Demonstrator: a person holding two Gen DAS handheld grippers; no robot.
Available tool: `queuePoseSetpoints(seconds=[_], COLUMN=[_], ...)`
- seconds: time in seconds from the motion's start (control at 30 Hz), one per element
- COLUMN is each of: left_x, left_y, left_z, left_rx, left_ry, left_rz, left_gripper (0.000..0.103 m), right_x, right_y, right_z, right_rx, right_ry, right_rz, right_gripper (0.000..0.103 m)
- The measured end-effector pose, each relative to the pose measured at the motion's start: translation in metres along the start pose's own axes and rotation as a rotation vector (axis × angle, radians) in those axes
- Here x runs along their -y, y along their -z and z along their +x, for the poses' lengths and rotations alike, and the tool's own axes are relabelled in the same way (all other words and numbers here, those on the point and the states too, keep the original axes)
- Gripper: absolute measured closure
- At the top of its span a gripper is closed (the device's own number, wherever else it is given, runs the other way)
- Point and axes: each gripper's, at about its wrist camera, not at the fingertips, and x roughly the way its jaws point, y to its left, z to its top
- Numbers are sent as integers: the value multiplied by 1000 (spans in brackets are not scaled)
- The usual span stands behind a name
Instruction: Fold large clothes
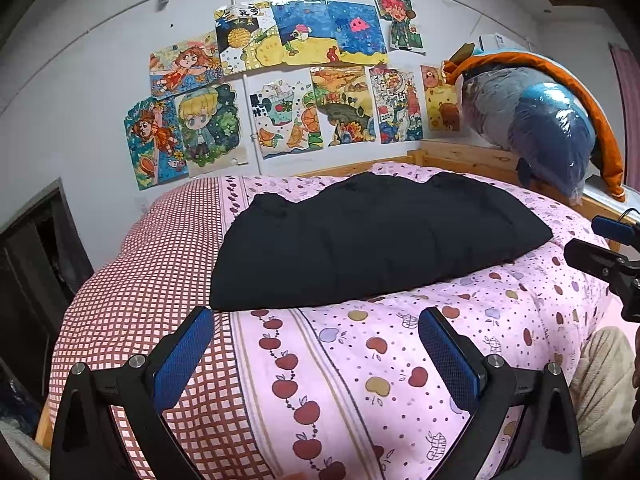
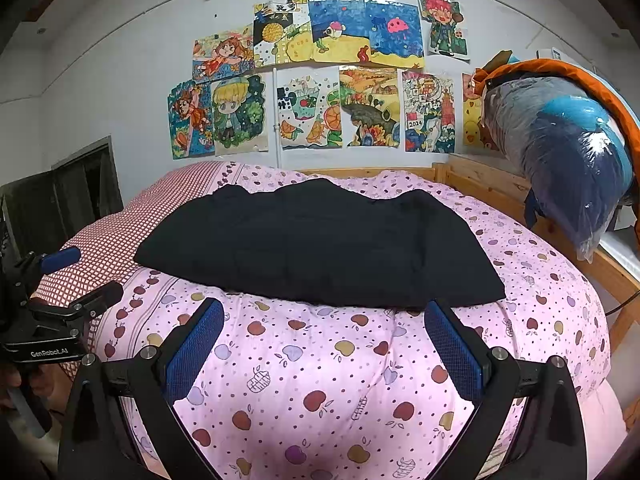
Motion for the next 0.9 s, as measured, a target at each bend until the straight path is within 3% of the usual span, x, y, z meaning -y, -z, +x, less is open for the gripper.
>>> queuePoseSetpoints(seconds=[0.9], left_x=[0], left_y=[0], left_z=[4], left_rx=[-27], left_ry=[37], left_rz=[6], left_gripper=[0], right_x=[4], right_y=[3], right_z=[7], right_rx=[-22], right_ry=[-4], right_rz=[28], right_gripper=[4])
